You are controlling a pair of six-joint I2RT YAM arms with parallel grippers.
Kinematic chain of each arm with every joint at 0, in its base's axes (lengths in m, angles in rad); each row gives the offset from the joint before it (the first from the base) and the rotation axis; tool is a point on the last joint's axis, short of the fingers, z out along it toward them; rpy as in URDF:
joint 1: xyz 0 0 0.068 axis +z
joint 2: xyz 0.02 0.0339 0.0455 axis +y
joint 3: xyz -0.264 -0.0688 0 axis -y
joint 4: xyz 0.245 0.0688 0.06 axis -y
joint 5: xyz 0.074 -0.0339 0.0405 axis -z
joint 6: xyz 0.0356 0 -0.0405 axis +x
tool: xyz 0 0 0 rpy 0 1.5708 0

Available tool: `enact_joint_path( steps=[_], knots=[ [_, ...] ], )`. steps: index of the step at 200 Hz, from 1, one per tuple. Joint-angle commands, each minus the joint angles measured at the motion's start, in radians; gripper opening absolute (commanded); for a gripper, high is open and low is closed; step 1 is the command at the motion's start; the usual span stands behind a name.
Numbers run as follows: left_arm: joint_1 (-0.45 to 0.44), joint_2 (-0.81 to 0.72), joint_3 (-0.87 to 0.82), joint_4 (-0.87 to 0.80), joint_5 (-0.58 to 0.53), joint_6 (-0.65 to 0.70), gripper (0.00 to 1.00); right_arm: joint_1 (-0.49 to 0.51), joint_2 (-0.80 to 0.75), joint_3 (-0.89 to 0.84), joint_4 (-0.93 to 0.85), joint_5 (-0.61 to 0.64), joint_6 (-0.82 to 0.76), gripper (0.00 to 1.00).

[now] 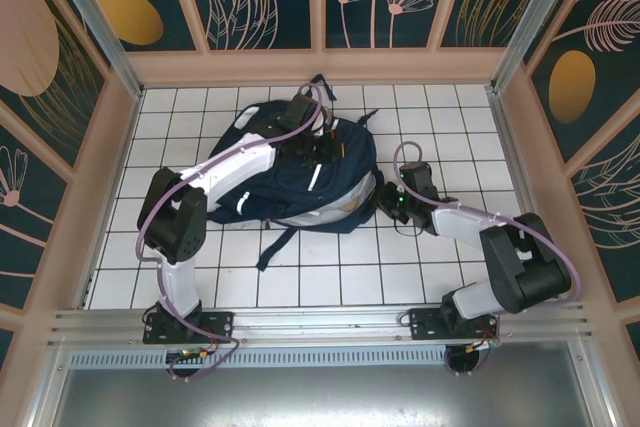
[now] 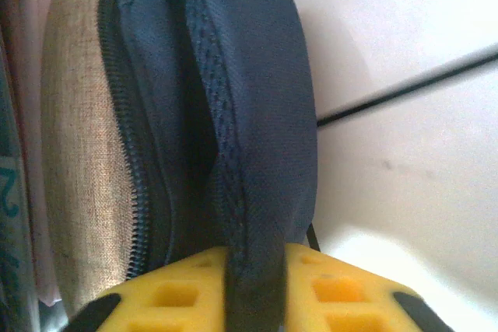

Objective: Pack the student bag
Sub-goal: Close the student bag at the top-center of the table, then zip the student bag at the top-center of the table.

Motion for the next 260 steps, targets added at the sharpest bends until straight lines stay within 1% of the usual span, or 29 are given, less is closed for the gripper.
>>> enact_joint_path(
  steps=[1, 7, 27, 42, 48, 56, 64, 82, 89, 98, 109, 126, 145, 171, 185, 209, 236, 246, 260],
  knots=[
    [0.012, 0.048, 0.063, 0.042, -0.011, -0.010, 0.03, -0.036, 0.059, 0.092, 0.032, 0.001, -0.050, 0.09],
    [0.011, 0.058, 0.077, 0.035, -0.011, -0.008, 0.05, -0.049, 0.079, 0.115, 0.031, -0.007, -0.060, 0.08],
    [0.011, 0.071, 0.122, -0.001, -0.027, 0.008, 0.19, -0.081, 0.153, 0.207, 0.004, -0.019, -0.109, 0.08],
    [0.010, 0.055, 0.136, -0.031, -0.070, 0.024, 0.39, -0.098, 0.213, 0.275, -0.024, -0.024, -0.141, 0.09],
    [0.012, 0.045, 0.136, -0.045, -0.091, 0.028, 0.45, -0.106, 0.236, 0.294, -0.030, -0.030, -0.148, 0.09],
    [0.014, 0.028, 0.131, -0.066, -0.123, 0.029, 0.48, -0.115, 0.256, 0.319, -0.037, -0.039, -0.155, 0.10],
    [0.018, 0.006, 0.120, -0.085, -0.149, 0.029, 0.50, -0.120, 0.265, 0.335, -0.042, -0.044, -0.157, 0.13],
    [0.027, -0.073, 0.047, -0.108, -0.224, 0.016, 0.50, -0.123, 0.254, 0.354, -0.054, -0.035, -0.160, 0.32],
    [0.031, -0.112, -0.001, -0.105, -0.255, 0.004, 0.50, -0.123, 0.242, 0.352, -0.059, -0.024, -0.158, 0.38],
    [0.041, -0.168, -0.069, -0.097, -0.288, -0.019, 0.50, -0.124, 0.222, 0.346, -0.070, -0.002, -0.155, 0.42],
    [0.055, -0.250, -0.160, -0.086, -0.316, -0.053, 0.50, -0.124, 0.193, 0.330, -0.084, 0.033, -0.146, 0.45],
    [0.082, -0.356, -0.302, -0.074, -0.356, -0.116, 0.50, -0.119, 0.132, 0.289, -0.083, 0.066, -0.133, 0.46],
    [0.115, -0.459, -0.456, -0.055, -0.391, -0.189, 0.50, -0.099, 0.053, 0.233, -0.056, 0.071, -0.132, 0.46],
    [0.155, -0.579, -0.657, 0.049, -0.382, -0.277, 0.50, -0.024, -0.046, 0.174, -0.023, 0.110, -0.140, 0.46],
    [0.169, -0.614, -0.731, 0.108, -0.375, -0.324, 0.51, 0.040, -0.082, 0.155, -0.016, 0.153, -0.155, 0.45],
    [0.182, -0.621, -0.788, 0.152, -0.369, -0.350, 0.51, 0.188, -0.108, 0.140, -0.006, 0.271, -0.181, 0.46],
    [0.184, -0.602, -0.816, 0.166, -0.371, -0.358, 0.49, 0.330, -0.069, 0.170, -0.009, 0.313, -0.166, 0.43],
    [0.184, -0.601, -0.828, 0.176, -0.373, -0.361, 0.49, 0.378, -0.042, 0.195, -0.021, 0.323, -0.173, 0.40],
    [0.184, -0.604, -0.853, 0.199, -0.372, -0.365, 0.49, 0.435, 0.007, 0.237, -0.055, 0.344, -0.181, 0.40]
  ],
)
